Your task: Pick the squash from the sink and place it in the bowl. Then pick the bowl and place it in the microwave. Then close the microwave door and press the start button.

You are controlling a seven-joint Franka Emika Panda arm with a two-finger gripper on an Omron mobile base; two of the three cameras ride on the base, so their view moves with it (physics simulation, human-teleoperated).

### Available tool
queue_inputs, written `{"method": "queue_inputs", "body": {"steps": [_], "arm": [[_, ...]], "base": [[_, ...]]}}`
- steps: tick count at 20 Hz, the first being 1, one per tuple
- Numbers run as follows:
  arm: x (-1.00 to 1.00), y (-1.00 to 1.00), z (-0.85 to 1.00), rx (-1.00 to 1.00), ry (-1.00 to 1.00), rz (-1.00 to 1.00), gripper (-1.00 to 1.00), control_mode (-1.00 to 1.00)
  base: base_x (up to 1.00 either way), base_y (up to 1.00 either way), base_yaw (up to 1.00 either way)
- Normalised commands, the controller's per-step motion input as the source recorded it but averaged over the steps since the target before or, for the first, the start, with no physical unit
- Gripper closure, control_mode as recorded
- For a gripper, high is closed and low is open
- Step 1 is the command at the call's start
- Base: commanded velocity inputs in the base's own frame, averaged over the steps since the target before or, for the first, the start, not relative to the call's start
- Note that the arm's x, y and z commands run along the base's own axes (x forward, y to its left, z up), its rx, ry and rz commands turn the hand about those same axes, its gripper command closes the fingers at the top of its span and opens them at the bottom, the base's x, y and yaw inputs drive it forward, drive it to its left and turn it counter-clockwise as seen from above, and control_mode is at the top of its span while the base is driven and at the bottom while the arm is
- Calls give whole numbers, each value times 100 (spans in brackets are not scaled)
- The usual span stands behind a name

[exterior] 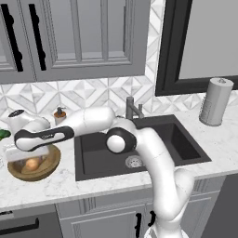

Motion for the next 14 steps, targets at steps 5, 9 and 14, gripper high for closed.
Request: {"method": "queue_inputs", "body": {"steps": [5,9,14], "arm": [[-37,-17,43,1,-15,0,-100,-100],[-30,-67,17,10,-6,-1,-100,-100],[-3,-68,13,18,0,0,-100,-100]], "base": [[0,0,0],[0,0,0],[0,0,0]]}}
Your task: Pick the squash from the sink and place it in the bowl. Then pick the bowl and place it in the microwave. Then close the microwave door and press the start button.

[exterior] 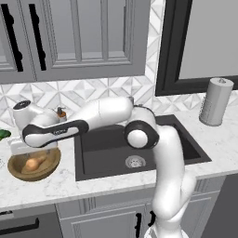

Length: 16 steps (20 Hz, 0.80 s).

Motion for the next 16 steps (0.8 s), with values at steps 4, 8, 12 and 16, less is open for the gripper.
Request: {"method": "queue_inputs", "body": {"steps": [4,8,12,16], "arm": [[0,-53,12,16,11,0,-100,-100],[13,-34,0,12,18,0,-100,-100],[18,-17,0,3,23,0,-100,-100],[18,0,0,0,20,0,-100,-100]], "base": [[0,0,0],[0,0,0],[0,0,0],[0,0,0]]}}
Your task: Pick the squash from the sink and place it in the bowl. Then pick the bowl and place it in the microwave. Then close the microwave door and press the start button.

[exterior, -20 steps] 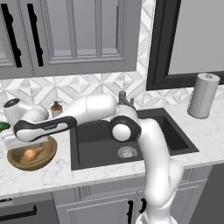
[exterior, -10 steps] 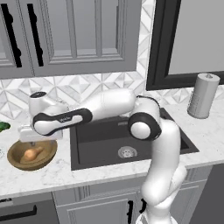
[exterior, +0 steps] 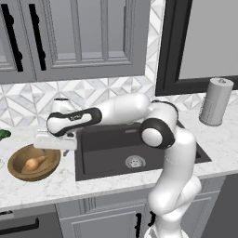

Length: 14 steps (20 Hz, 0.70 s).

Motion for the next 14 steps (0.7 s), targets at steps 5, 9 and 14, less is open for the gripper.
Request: {"method": "queue_inputs", "body": {"steps": [5,9,14], "arm": [[8,-23,0,3,13,0,-100,-100],[3,-11,-11,1,0,1,-100,-100],[27,9,-26,0,0,0,-100,-100]], "base": [[0,0,0],[0,0,0],[0,0,0]]}}
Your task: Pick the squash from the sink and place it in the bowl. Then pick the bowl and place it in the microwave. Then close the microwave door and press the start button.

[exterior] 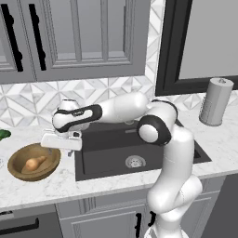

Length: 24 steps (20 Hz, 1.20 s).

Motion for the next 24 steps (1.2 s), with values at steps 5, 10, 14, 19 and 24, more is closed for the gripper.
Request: {"method": "queue_inputs", "body": {"steps": [5,10,14,19,24], "arm": [[23,15,-15,0,2,0,-100,-100],[7,16,-22,0,0,0,-100,-100],[0,18,-30,0,0,0,-100,-100],[-6,9,-24,2,0,0,100,-100],[-2,0,-1,0,3,0,100,-100]], "base": [[0,0,0],[0,0,0],[0,0,0],[0,0,0],[0,0,0]]}}
